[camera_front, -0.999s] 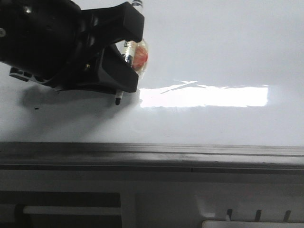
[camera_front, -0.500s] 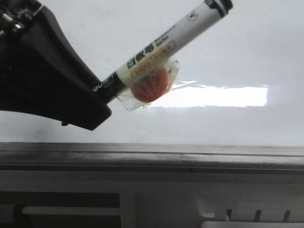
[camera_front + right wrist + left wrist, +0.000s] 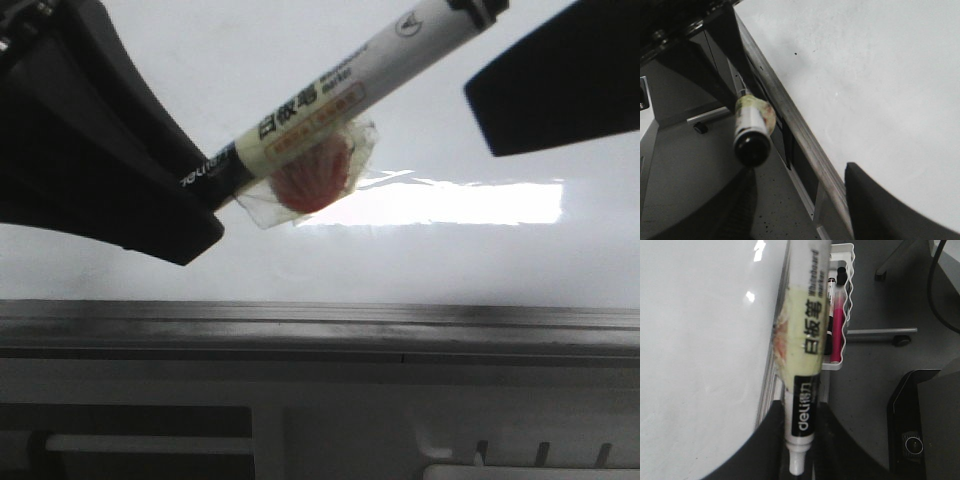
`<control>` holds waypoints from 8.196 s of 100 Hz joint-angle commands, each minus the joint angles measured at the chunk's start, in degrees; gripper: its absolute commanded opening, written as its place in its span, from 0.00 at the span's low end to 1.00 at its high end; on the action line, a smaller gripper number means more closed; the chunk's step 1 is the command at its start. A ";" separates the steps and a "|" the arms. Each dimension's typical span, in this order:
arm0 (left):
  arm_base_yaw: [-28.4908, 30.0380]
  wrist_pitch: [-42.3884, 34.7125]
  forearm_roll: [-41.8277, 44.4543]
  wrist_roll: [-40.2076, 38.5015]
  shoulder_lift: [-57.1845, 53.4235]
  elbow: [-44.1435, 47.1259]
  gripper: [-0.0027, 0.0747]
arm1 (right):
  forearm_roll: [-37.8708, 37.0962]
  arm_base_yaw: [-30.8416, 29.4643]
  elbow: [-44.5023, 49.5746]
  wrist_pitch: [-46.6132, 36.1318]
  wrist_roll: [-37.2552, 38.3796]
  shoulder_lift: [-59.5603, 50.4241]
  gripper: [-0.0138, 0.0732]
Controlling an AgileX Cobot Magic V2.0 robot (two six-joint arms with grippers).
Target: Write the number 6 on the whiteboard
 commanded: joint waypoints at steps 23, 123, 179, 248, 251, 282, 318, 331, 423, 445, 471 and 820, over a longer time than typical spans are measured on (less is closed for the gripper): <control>-0.15 -1.49 -1.47 0.16 -1.15 -1.97 0.01 | 2.29 5.18 -6.22 -4.00 -1.97 7.07 0.57; -0.15 -1.27 -1.93 0.16 -1.85 -1.97 0.28 | 2.43 14.44 -6.31 -12.33 -1.97 12.61 0.08; 16.00 -8.40 -1.71 -21.17 -31.37 9.61 0.32 | 0.07 -2.97 1.90 -9.62 -0.50 -9.84 0.09; 24.49 -13.07 -11.81 -22.33 -41.78 18.54 0.01 | -1.02 -6.95 -0.86 -23.51 -0.50 1.50 0.09; 24.49 -13.07 -11.81 -22.33 -41.78 18.54 0.01 | -1.02 -6.95 -1.01 -24.22 -0.50 2.07 0.09; 24.49 -12.56 -12.34 -22.33 -41.78 18.54 0.01 | -0.78 -6.95 -1.01 -26.84 -0.50 6.80 0.09; 24.49 -12.56 -12.60 -22.33 -41.78 18.54 0.01 | -0.51 -6.95 -0.87 -14.47 -0.50 9.65 0.09; 24.49 -12.56 -12.60 -22.33 -41.78 18.54 0.01 | -2.00 -6.95 -0.80 -8.50 -0.50 9.55 0.09; 24.49 -12.56 -12.60 -22.33 -41.78 18.54 0.01 | -9.77 -10.48 -5.59 -9.92 9.46 12.52 0.11; 24.49 -12.56 -12.60 -22.33 -41.78 18.54 0.01 | -9.77 -7.12 -5.59 -10.97 9.46 14.07 0.11; 24.49 -12.28 -13.38 -22.33 -41.78 18.54 0.01 | -9.77 -5.44 -7.24 -6.15 9.46 1.64 0.11; -8.13 -58.11 -54.64 -19.61 16.75 3.07 0.01 | -7.95 -4.08 -7.63 -7.08 11.33 -12.40 0.08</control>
